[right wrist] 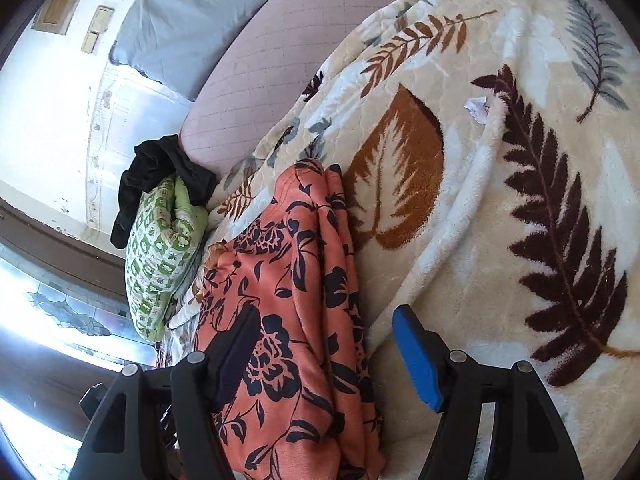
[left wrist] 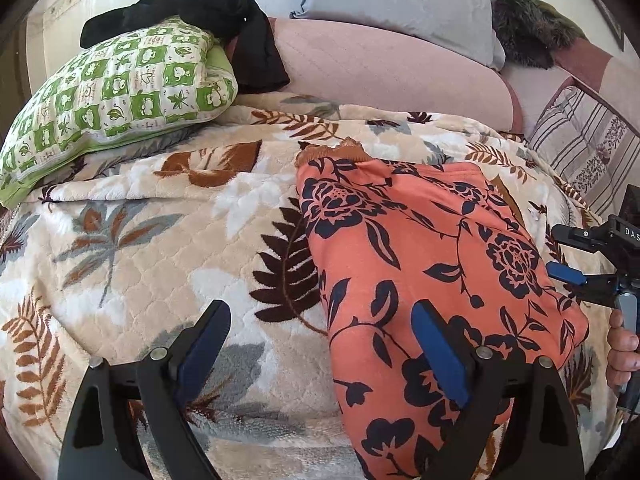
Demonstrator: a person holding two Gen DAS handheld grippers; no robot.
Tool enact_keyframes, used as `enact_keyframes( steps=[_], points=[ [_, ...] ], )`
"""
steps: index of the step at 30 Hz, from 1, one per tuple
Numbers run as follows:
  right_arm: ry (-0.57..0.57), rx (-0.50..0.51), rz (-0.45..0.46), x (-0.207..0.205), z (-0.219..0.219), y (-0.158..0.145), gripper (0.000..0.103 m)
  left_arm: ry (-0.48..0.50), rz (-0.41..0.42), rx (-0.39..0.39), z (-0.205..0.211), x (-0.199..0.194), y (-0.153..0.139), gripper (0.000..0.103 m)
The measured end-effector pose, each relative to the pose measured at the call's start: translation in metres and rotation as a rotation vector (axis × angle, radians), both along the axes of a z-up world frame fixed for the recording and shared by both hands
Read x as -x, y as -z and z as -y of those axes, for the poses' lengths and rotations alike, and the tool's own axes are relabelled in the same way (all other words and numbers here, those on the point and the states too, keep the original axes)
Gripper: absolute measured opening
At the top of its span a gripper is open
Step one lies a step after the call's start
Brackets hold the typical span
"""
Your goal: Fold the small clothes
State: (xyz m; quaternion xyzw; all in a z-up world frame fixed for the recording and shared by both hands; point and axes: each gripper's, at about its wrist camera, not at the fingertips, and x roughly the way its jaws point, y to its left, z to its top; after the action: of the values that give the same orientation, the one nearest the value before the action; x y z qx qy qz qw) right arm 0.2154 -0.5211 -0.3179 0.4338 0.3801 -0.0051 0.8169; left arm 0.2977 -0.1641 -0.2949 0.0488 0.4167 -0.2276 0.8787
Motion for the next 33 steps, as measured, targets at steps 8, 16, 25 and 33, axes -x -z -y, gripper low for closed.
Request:
enact_keyframes(
  steps=[8, 16, 25, 33],
  points=[
    [-0.045, 0.021, -0.021, -0.004, -0.008, 0.003, 0.077, 0.046, -0.076, 0.061, 0.002, -0.001, 0.005, 0.092],
    [-0.080, 0.015, -0.046, -0.006, -0.013, 0.008, 0.078, 0.120, -0.223, 0.129, 0.008, -0.005, 0.019, 0.092],
    [-0.097, -0.004, -0.076, -0.006, -0.010, 0.015, 0.078, 0.115, -0.354, 0.222, 0.001, -0.016, 0.037, 0.092],
    [-0.201, -0.056, -0.068, -0.016, -0.032, 0.028, 0.079, 0.125, -0.355, 0.233, 0.003, -0.015, 0.038, 0.094]
  ],
)
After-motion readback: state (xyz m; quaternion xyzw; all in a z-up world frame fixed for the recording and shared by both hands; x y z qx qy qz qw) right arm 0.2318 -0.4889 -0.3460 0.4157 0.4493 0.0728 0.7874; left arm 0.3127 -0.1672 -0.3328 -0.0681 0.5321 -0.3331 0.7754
